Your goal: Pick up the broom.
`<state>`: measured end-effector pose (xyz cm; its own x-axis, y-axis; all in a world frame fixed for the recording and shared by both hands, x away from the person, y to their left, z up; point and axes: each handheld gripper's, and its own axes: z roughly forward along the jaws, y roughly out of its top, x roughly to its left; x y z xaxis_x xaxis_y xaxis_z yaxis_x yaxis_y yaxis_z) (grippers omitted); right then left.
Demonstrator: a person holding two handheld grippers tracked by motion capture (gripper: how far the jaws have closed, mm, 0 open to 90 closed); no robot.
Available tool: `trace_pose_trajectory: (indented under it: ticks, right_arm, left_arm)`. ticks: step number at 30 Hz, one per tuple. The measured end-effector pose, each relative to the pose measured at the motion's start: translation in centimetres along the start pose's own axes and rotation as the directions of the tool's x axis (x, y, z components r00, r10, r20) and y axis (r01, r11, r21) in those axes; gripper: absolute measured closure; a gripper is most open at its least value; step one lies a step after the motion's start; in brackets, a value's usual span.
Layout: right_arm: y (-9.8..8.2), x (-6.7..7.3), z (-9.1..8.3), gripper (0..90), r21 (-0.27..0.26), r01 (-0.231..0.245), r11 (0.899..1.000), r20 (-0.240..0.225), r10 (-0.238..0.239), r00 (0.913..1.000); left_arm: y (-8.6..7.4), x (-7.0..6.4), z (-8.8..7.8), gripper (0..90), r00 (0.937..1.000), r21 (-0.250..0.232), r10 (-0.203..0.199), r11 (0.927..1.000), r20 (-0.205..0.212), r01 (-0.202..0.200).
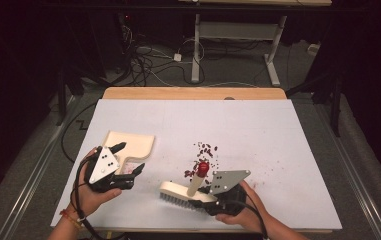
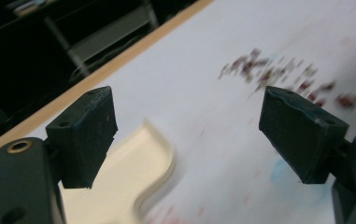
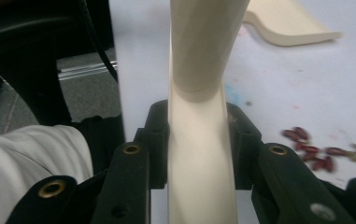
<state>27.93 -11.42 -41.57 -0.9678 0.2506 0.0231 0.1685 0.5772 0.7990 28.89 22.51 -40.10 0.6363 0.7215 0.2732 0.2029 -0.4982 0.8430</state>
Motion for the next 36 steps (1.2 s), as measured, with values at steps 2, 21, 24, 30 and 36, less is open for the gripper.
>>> trace_pose_trajectory:
  ticks: [2,21,24,30,36]
  right_arm:
    - [0.0,0.4,0.9,67.6,0.015,-0.01,1.0,0.004,0.01,0.9999]
    - [-1.2,-4.3,0.3,67.6,-0.004,-0.179,0.984,0.209,0.176,0.962]
    - [-1.4,-5.1,0.0,67.6,-0.009,-0.196,0.981,0.233,0.193,0.9532]
    - [-1.5,-6.1,-0.2,67.5,-0.01,-0.211,0.977,0.244,0.207,0.9475]
    - [-0.5,-5.4,-0.7,67.6,-0.047,-0.203,0.978,0.225,0.208,0.952]
  left_arm:
    - [-1.9,0.2,-0.3,18.4,0.9985,0.019,-0.054,0.9984,-0.01,0.054]
    - [-3.4,-0.8,1.5,18.4,0.999,0.091,-0.037,0.9952,0.023,0.035]
    - [-3.4,-0.9,1.7,18.4,0.9991,0.101,-0.029,0.9946,0.033,0.025]
    - [-3.4,-1.0,1.8,18.4,0.9989,0.109,-0.023,0.9938,0.04,0.018]
    - [-3.5,-1.0,1.8,18.4,0.999,0.111,-0.022,0.9937,0.038,0.018]
